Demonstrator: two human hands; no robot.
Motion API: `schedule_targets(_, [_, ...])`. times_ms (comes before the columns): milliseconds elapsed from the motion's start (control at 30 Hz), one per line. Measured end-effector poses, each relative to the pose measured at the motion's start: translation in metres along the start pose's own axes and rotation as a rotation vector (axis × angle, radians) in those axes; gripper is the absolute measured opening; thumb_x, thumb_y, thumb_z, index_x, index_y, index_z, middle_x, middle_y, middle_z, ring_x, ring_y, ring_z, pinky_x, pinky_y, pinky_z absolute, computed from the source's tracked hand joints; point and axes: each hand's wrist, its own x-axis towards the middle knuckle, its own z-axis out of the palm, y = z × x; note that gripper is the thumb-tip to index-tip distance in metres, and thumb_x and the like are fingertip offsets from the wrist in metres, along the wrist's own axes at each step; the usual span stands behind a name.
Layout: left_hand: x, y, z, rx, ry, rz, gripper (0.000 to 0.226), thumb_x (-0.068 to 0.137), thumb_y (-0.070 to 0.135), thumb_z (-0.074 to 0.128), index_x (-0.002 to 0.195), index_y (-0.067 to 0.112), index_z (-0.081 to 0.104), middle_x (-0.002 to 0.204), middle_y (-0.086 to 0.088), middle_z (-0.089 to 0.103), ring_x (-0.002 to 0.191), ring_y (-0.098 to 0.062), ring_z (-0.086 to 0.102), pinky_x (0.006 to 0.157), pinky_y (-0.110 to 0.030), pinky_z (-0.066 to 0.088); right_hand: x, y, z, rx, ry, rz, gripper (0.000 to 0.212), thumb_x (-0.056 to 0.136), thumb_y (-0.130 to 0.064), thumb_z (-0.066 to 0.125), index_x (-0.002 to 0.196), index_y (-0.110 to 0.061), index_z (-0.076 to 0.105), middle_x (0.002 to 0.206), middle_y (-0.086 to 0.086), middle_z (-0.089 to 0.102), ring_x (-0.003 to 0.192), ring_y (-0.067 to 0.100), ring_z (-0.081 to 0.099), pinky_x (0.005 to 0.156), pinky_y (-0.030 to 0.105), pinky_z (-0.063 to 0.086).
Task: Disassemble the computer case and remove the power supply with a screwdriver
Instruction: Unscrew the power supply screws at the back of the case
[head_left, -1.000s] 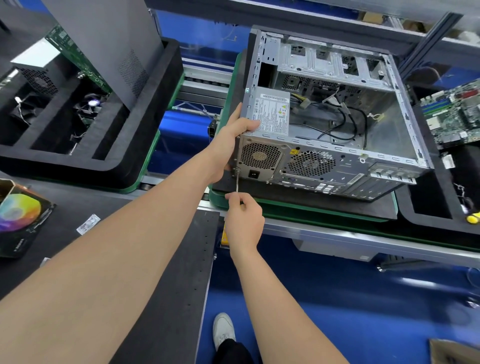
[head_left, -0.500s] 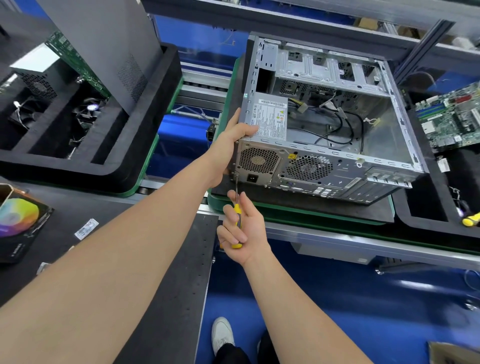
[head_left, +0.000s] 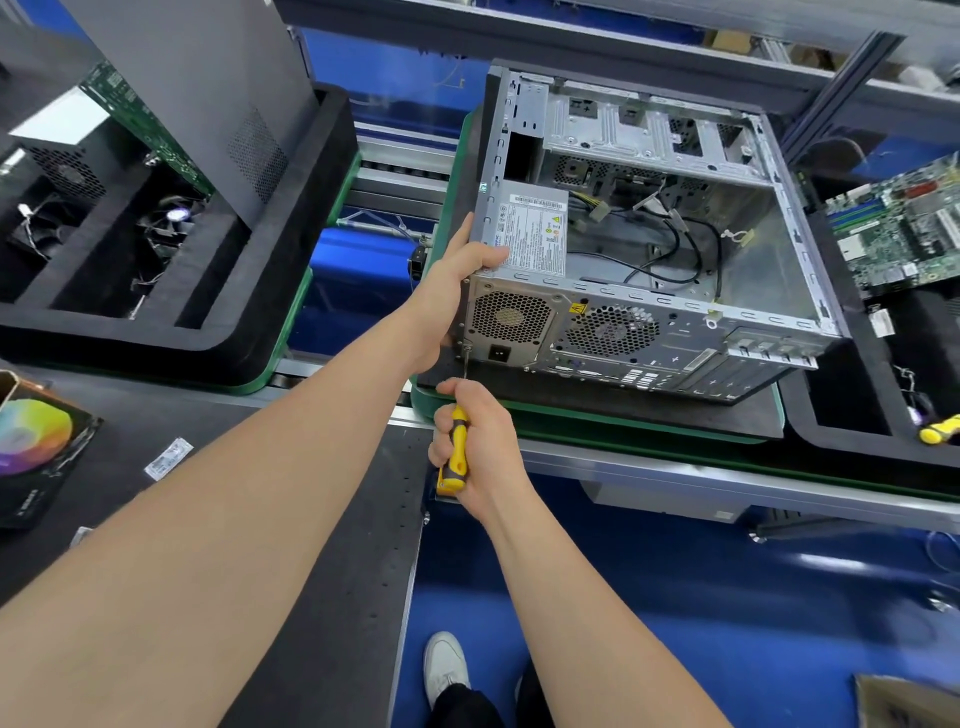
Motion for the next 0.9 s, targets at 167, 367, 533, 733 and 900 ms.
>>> schedule_targets(167, [-0.009,-0.006,-0.001,-0.008,-0.003,0.014,0.077,0.082,0.044,0.059,0.155,0.036,0.035,0.147,-0.008,0.055,0.137,-0.034,0.048,0.117,-0.062,0.03,-0.002,0.011,0.006,-0.788,0.314,-0.385,0.026,0.107,-0.025,0.043,0.089,-0.016,0.059,0.063,0.012,0.059,0.048,0.032,0.057,0.039,0.035,0.047])
schedule_targets(367, [-0.007,-0.005,-0.001,-0.013,0.014,-0.003,0.083,0.075,0.048,0.06,0.154,0.034,0.037,0.146,-0.009,0.056,0.135,-0.035,0.05,0.116,-0.062,0.032,0.002,0.017,0.006,-1.324,0.541,-0.621,0.026,0.111,-0.026,0.044,0.088,-0.015,0.049,0.067,0.003,0.059,0.06,0.027,0.059,0.053,0.037,0.046])
schedule_targets(533, [-0.005,-0.008,-0.003,-0.009,0.014,-0.004,0.08,0.078,0.05,0.061,0.153,0.033,0.039,0.145,-0.009,0.057,0.134,-0.035,0.051,0.115,-0.062,0.033,0.003,0.006,0.003,-0.99,0.436,-0.463,0.035,0.102,-0.028,0.04,0.084,-0.016,0.068,0.072,0.001,0.066,0.067,0.021,0.062,0.058,0.036,0.047])
schedule_targets(733, [-0.005,-0.007,-0.002,-0.006,0.01,0.012,0.078,0.082,0.047,0.061,0.154,0.037,0.035,0.147,-0.008,0.055,0.136,-0.035,0.049,0.116,-0.062,0.032,-0.002,-0.006,-0.007,-0.395,0.122,-0.146,0.033,0.102,-0.017,0.042,0.097,-0.011,0.075,0.07,0.007,0.061,0.044,0.017,0.051,0.048,0.03,0.046])
schedule_targets(900, [0.0,-0.009,-0.003,-0.007,0.008,0.002,0.063,0.096,0.039,0.056,0.155,0.034,0.034,0.148,-0.008,0.054,0.137,-0.034,0.048,0.116,-0.062,0.031,-0.005,-0.004,-0.014,0.103,-0.116,0.094,0.021,0.107,-0.031,0.057,0.098,-0.017,0.069,0.071,0.001,0.051,0.06,0.016,0.062,0.048,0.023,0.051])
